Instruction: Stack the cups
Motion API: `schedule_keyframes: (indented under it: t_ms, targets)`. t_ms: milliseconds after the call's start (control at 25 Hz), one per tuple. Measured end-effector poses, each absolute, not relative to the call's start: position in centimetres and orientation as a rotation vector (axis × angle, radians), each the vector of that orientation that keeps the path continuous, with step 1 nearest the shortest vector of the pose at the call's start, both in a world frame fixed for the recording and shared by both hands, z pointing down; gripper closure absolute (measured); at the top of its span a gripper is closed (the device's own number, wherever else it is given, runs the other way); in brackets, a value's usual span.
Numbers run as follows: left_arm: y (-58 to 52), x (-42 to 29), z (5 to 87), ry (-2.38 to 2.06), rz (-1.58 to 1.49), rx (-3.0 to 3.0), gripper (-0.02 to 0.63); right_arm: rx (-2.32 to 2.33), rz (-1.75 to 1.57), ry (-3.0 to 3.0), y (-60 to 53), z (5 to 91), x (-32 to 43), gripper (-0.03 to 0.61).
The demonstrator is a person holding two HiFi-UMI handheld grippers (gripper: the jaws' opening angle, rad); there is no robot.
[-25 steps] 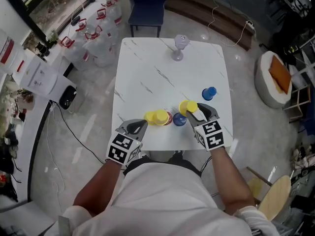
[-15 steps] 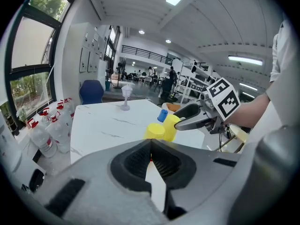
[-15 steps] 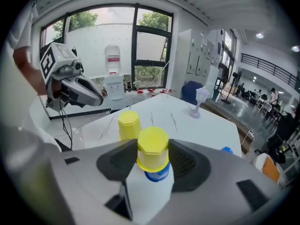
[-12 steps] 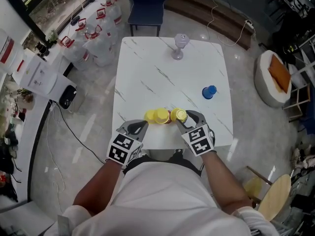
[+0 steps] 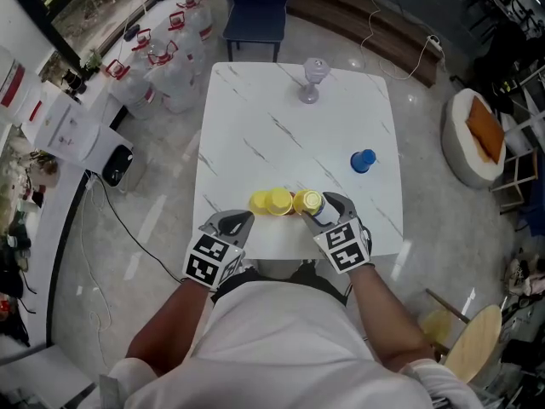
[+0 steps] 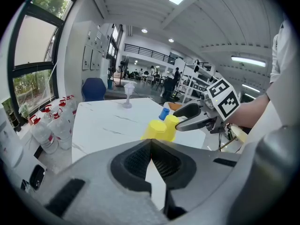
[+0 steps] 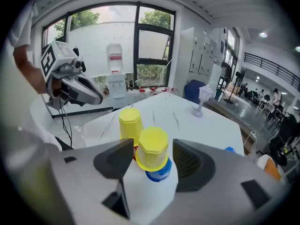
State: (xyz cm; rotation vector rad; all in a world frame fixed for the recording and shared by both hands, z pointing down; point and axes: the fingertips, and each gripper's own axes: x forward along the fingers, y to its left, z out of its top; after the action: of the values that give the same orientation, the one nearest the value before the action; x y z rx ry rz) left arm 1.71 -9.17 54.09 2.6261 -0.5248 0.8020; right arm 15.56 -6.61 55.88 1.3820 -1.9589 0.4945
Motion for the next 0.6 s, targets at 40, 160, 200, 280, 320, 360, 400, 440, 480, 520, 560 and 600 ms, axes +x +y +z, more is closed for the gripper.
schedule_keyframes:
  t_ms: [40,160,200,280,320,360,400,440,480,520,560,600]
  targets:
    - [-9.2,1.7,54.1,-0.527,0.803,2.624,0.604,1.39,0.488,-1.972,-6.5,55.2,15.6,0.311]
    - [-9.6,1.6,54.3,-0.547,0.802,2.615,0.604,1.469,0.475,-2.026,-6.4,52.4,17.1,0.314]
    - [-9.8,1.6,54.3,-0.557,0.799,2.611,0.604,1.522,0.479,-2.037,-6.5,51.5,18.3,0.321]
    - [-10.2,1.8,54.2,-0.576,0.789,2.61,0.604,1.649,0.498,-2.016,-6.9,50.5,21.9,0.339]
    - [-10.3,2.0,54.1,-0.585,0.783,2.611,0.604,1.704,0.506,-1.983,-7.2,50.4,23.9,0.356]
    - [-10.4,2.1,54.0,-0.593,0.776,2.613,0.604,1.745,0.51,-1.941,-7.4,50.7,25.9,0.357]
    - [-10.5,2.3,53.8,-0.6,0.769,2.616,0.604,1.775,0.512,-1.9,-7.7,51.2,27.8,0.364]
    - [-10.6,2.5,53.7,-0.606,0.764,2.618,0.604,1.797,0.515,-1.864,-7.9,51.8,29.4,0.371]
    - [-10.7,2.6,53.5,-0.614,0.761,2.618,0.604,1.814,0.521,-1.834,-8.2,52.4,30.9,0.371]
    - [-10.7,2.7,53.4,-0.622,0.761,2.618,0.604,1.83,0.528,-1.812,-8.6,53.0,32.2,0.371]
    - [-10.7,2.8,53.4,-0.632,0.762,2.615,0.604,1.846,0.535,-1.793,-9.0,53.7,33.4,0.371]
    - [-10.7,2.8,53.4,-0.643,0.764,2.61,0.604,1.858,0.541,-1.774,-9.4,54.4,34.4,0.371]
